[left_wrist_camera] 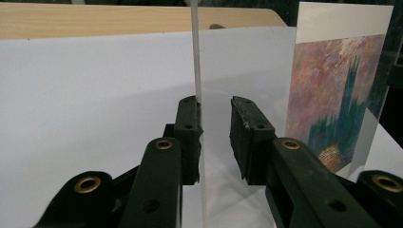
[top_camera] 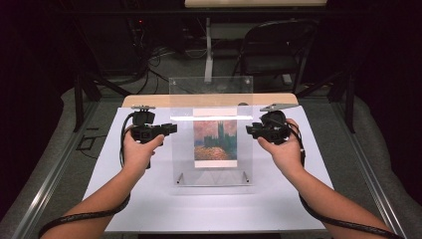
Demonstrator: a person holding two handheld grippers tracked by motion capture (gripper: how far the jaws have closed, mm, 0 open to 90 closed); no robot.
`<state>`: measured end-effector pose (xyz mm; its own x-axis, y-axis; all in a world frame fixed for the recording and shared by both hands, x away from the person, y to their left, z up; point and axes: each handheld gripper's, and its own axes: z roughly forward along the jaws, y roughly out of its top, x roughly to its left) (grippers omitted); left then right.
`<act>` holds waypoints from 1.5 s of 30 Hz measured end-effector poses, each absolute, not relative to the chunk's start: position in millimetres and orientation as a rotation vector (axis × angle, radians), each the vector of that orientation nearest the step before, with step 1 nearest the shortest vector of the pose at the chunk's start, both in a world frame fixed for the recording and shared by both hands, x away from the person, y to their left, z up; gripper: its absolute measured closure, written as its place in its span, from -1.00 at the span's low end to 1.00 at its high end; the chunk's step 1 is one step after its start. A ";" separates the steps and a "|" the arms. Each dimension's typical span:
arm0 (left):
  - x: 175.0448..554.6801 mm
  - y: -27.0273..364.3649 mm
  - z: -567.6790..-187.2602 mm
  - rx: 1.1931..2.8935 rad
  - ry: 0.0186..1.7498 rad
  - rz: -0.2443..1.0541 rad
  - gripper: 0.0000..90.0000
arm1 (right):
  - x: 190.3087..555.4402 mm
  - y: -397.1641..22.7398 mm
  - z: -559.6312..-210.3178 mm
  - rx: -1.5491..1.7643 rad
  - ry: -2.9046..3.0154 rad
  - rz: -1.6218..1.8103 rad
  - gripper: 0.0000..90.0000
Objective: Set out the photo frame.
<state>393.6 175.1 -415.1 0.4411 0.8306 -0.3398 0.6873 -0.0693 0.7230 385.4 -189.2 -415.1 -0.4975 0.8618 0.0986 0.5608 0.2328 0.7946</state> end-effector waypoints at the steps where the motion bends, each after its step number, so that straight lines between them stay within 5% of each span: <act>1: 392.3 174.9 -414.7 1.807 1.295 0.205 0.63 | 385.4 -189.2 -415.1 1.314 2.151 1.150 0.56; 45: 336.4 183.5 -413.4 1.793 1.162 0.229 0.62 | 335.9 -203.9 -410.9 1.249 2.167 1.274 0.71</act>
